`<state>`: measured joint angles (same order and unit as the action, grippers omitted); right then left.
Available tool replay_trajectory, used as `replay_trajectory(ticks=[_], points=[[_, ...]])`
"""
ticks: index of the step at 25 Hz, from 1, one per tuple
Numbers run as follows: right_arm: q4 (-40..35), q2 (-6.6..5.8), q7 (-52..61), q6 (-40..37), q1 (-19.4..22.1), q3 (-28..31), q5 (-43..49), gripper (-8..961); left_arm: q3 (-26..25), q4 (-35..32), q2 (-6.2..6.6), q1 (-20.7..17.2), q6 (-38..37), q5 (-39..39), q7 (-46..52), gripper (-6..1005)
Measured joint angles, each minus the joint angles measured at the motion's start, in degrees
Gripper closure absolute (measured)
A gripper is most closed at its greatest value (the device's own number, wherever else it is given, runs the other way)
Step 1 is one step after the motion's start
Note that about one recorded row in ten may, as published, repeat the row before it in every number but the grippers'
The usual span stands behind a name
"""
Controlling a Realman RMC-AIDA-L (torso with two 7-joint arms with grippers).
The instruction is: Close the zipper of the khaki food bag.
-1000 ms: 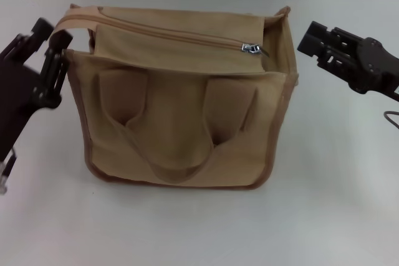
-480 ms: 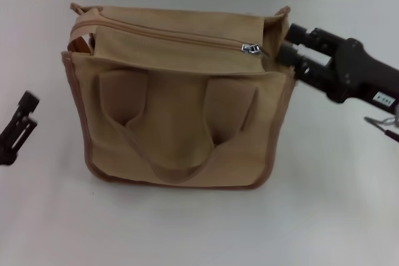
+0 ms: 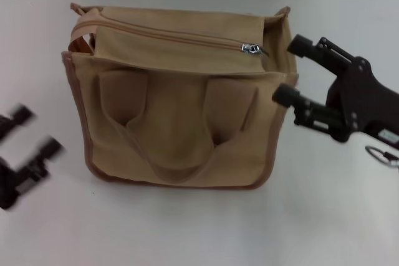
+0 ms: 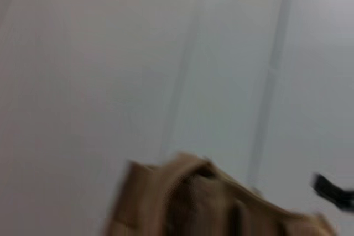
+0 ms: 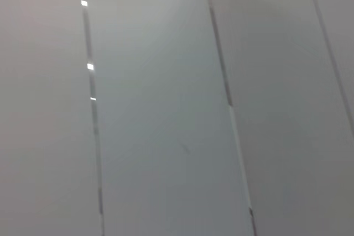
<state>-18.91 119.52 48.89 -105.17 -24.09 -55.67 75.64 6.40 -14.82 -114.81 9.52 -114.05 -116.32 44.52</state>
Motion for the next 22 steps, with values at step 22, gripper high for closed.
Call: replay_trajectory(ticks=[22], points=[[0.02,0.13,-1.58,9.66,-0.63,-18.2,8.65,125,27.18,-9.11,-3.57,5.64,4.4,-5.98,-4.5,215]])
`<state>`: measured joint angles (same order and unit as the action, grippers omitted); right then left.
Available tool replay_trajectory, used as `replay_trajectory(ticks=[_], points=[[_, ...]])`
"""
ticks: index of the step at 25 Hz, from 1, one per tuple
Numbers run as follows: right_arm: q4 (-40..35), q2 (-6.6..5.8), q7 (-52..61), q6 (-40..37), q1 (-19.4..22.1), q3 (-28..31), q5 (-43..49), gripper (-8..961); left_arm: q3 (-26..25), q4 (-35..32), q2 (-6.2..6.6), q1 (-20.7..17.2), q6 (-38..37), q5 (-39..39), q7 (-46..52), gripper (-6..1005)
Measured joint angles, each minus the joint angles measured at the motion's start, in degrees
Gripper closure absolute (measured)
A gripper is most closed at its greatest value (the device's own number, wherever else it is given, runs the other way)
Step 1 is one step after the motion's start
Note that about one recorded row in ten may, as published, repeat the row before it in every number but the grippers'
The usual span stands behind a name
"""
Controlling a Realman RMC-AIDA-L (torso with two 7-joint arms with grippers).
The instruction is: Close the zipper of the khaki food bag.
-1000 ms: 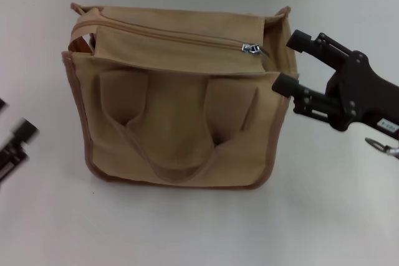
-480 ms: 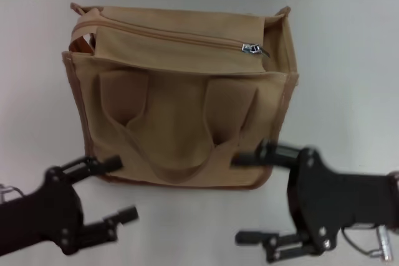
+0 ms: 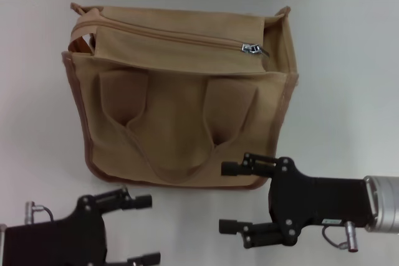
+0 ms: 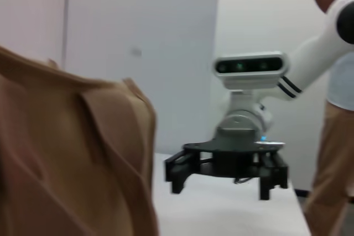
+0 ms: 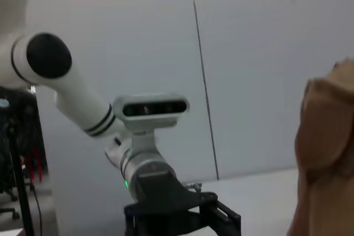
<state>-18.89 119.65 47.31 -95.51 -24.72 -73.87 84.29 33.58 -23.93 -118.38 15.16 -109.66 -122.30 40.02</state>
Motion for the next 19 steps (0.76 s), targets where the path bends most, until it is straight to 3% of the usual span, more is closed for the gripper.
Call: replay_trajectory(ticks=[19], points=[[1.05,0.05,-0.13,1.85,0.29,0.02,-0.4,125,1.64,0.07,-0.09,0.01,2.21,-0.04,0.26,215]])
